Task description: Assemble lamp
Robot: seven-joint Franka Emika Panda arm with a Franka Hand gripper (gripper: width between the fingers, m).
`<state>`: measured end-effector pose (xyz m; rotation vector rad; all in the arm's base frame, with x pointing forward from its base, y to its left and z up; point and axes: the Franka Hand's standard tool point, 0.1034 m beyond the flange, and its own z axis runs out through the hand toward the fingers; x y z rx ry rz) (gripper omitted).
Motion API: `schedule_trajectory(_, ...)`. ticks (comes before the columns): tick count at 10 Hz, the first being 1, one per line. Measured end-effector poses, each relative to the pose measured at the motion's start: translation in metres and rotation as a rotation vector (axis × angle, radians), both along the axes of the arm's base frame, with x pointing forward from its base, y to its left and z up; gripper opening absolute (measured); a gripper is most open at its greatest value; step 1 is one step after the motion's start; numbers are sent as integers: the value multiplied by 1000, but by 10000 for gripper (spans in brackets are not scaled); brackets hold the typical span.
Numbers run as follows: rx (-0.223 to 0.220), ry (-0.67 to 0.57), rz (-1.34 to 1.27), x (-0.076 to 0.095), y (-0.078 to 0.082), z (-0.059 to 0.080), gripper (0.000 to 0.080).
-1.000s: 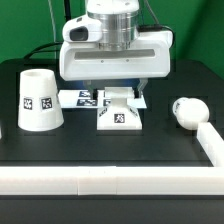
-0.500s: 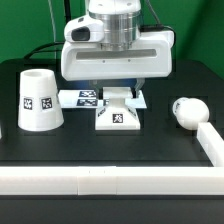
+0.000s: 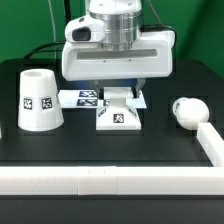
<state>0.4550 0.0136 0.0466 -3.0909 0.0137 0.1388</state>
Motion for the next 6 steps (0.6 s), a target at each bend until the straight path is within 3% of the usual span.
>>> schedule_trajectory(6,21,-79,73,83,57,-1,535)
